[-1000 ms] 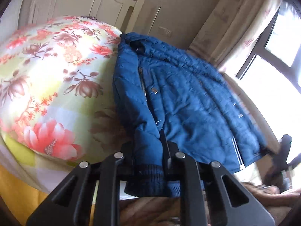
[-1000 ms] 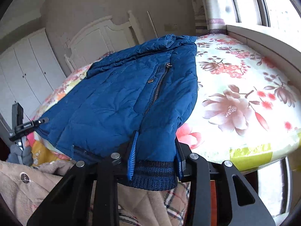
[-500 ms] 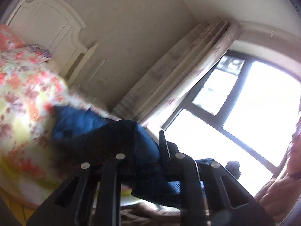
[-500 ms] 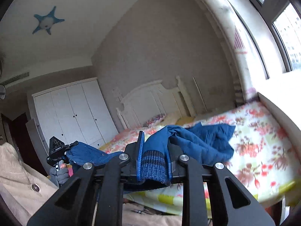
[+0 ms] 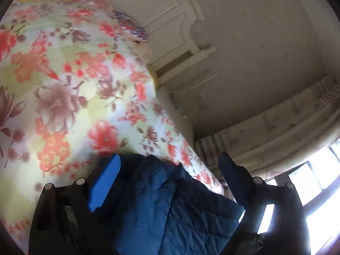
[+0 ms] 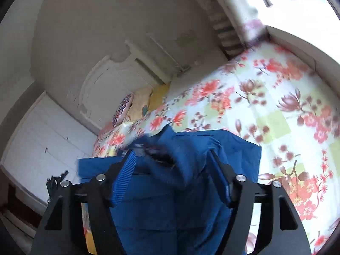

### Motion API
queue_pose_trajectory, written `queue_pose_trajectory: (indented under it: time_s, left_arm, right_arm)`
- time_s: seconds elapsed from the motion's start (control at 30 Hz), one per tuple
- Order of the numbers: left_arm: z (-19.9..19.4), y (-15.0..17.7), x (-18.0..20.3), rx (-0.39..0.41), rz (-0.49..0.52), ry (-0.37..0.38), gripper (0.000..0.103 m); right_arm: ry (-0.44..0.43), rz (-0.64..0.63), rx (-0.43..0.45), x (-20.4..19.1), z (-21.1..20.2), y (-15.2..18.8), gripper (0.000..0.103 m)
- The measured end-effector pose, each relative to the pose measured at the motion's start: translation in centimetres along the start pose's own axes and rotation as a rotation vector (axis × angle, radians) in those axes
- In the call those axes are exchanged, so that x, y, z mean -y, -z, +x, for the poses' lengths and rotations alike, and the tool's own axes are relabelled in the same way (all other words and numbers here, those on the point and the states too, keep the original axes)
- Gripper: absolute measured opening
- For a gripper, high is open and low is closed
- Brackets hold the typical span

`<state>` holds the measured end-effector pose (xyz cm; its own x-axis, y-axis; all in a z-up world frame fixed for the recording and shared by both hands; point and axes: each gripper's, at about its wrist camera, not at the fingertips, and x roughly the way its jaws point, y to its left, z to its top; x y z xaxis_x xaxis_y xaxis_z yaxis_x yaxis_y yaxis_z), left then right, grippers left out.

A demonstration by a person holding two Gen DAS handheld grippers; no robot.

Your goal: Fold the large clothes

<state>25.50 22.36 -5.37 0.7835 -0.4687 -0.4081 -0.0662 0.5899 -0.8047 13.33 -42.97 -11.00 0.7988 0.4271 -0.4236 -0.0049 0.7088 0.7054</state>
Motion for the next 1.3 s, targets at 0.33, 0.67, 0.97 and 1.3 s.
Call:
queue_pose_trajectory:
  time_s: [0.33, 0.67, 0.97, 1.3]
  left_arm:
    - [4.8, 3.1, 4.1, -0.279, 0.562, -0.140, 0.094]
    - [13.1, 6.9, 5.8, -0.447, 0.780, -0.210, 0.051]
    - [2.0, 3.5, 7.2, -0.205, 0.617, -0.040, 0.005]
    - [15.9, -0.1, 6.7, -0.333, 0.532, -0.334, 0.006]
  right_arm:
    - [0.237, -0.265, -0.133, 2.9, 2.7, 0.4, 0.070]
    - [0.297, -0.610, -0.227, -1.9, 8.8, 1.5, 0.038]
    - [0.386, -0.718, 0.114, -5.8, 0.8, 3.1, 0.008]
    - [0.505, -0.504, -0.106, -3.0, 11.7, -5.5, 0.008]
